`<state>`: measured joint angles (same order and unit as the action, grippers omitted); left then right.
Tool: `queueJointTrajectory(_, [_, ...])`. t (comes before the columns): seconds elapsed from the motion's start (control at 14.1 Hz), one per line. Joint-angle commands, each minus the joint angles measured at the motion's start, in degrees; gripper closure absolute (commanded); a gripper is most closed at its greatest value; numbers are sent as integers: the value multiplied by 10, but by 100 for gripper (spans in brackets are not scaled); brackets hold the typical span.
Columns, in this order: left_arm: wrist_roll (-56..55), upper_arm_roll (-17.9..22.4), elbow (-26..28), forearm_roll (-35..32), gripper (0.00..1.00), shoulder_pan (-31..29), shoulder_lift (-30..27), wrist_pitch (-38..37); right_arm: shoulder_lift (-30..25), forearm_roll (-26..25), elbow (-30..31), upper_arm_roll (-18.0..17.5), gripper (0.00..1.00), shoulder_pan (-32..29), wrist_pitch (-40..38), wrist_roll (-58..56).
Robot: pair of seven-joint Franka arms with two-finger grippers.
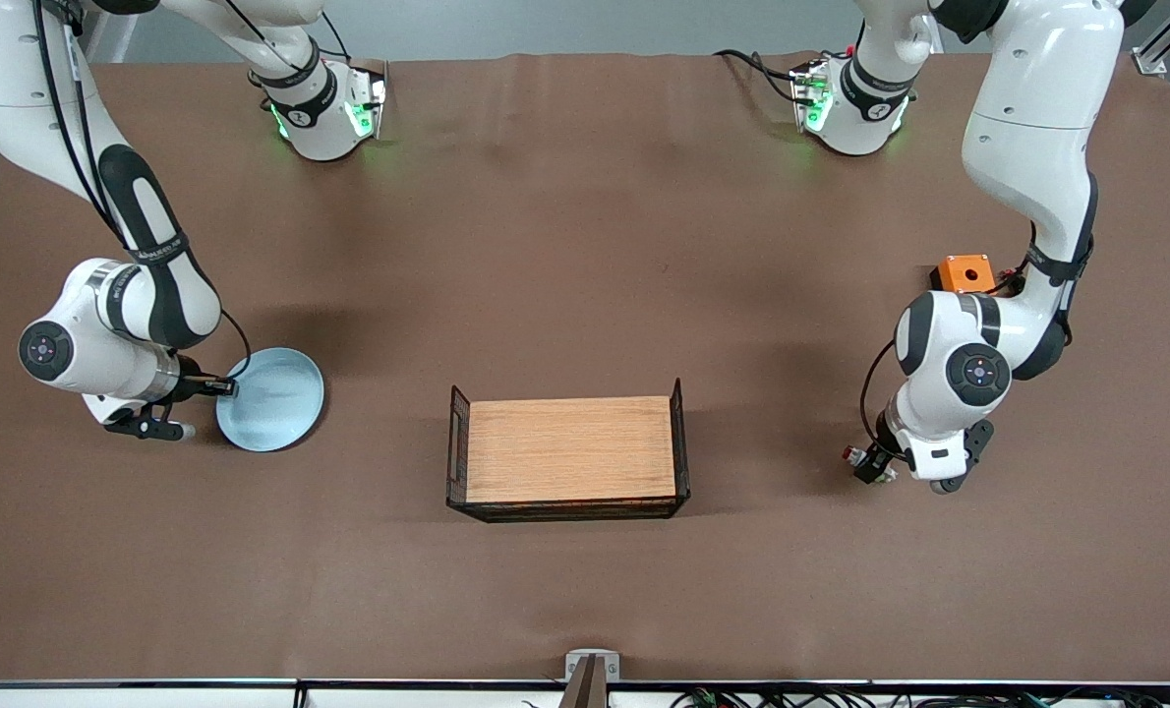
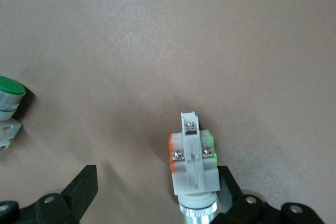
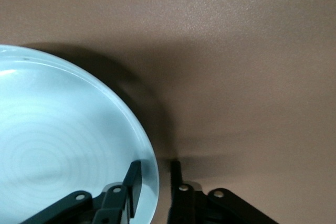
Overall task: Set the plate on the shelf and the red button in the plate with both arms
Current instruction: 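Lift the plate with the right gripper while the left gripper lifts the button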
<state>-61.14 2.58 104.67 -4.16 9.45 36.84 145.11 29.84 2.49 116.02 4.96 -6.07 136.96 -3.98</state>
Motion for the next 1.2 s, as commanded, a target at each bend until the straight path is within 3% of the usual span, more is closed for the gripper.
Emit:
queueJointTrajectory(0.0, [-14, 3, 16, -15, 3, -2, -12, 22, 6, 9, -7, -3, 82, -2, -2, -3])
queueJointTrajectory(0.07, [-14, 3, 16, -15, 9, -2, -12, 22, 5, 9, -7, -3, 86, -2, -1, -4])
queueJointTrajectory(0.28, [-14, 3, 12, -15, 17, -2, -5, 24, -2, 9, -7, -3, 98, 3, -6, -4])
queueJointTrajectory(0.57, [-15, 3, 11, -15, 41, -2, -5, 27, -38, 10, -4, -3, 99, 6, -20, -2])
queueJointTrajectory(0.92, [-26, 3, 2, -15, 69, 0, -3, 22, -122, 15, -11, -4, 100, 11, -134, 5])
queueJointTrajectory(1.13, [-24, 4, -12, -15, 83, 1, -3, -1, -171, 59, -13, -3, 100, 18, -204, 3])
